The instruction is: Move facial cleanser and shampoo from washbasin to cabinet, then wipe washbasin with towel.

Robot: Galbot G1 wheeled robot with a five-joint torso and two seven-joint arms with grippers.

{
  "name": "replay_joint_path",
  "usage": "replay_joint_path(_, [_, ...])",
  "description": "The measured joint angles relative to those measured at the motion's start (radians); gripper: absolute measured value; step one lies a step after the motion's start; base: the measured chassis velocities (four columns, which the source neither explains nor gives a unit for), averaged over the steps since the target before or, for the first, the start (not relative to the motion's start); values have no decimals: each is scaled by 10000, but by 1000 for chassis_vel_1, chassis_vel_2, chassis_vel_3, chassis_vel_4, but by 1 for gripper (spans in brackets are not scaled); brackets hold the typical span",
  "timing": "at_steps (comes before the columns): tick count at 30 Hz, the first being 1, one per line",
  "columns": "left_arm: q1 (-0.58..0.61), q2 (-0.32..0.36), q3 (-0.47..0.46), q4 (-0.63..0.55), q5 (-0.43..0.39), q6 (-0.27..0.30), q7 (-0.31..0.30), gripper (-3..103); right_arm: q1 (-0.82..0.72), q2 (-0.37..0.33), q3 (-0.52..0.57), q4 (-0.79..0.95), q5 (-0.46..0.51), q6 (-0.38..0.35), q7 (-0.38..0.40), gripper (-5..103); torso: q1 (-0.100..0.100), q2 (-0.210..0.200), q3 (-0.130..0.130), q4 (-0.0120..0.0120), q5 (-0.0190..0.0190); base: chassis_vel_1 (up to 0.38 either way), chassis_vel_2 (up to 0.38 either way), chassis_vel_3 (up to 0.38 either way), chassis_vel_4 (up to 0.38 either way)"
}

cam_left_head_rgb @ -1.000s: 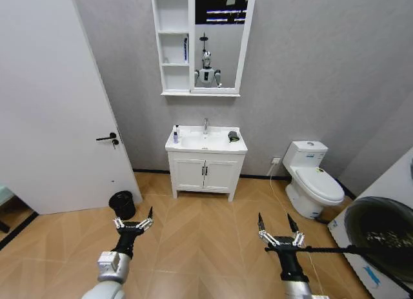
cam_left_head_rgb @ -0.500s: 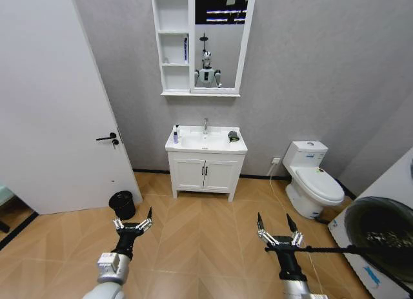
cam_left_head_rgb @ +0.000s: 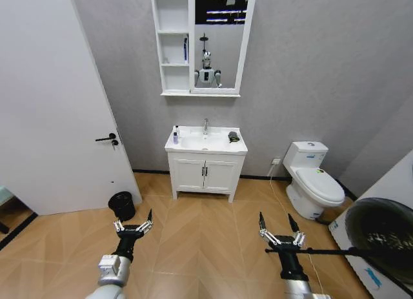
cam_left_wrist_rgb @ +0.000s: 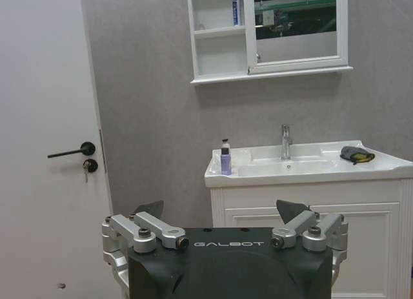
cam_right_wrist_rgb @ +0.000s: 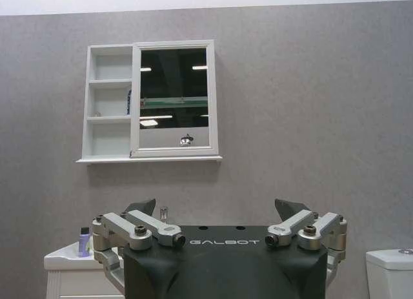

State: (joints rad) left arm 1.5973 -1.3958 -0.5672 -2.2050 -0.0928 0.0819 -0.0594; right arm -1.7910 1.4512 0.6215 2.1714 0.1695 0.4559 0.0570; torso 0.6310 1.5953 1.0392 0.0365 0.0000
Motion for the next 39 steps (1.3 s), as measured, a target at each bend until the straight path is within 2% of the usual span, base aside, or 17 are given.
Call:
replay_joint_path(16, [-185,-161,328,487,120,-75,78,99,-163,1,-66,-16,-83,23,4,100,5,-3,2,2,-1,-184,174,185,-189])
replay_joint_path(33, [-186,-320,499,772,338,-218,149,99,-189,42,-142,-150,-102,119,-22,100,7,-3,2,0,-3,-344,340,343,-347])
replay_joint_path(35, [-163,-240,417,774,310,-265,155,99,-164,27,-133,-196,-102,137,-29,100,4,-2,1,4,9,-364,360,349,-378])
replay_joint_path(39, [-187,-223,411,784,295,-270,155,99,-120,54,-158,-265,-133,139,-31,100,5,-2,0,-1,-2,-337,363,345,-341])
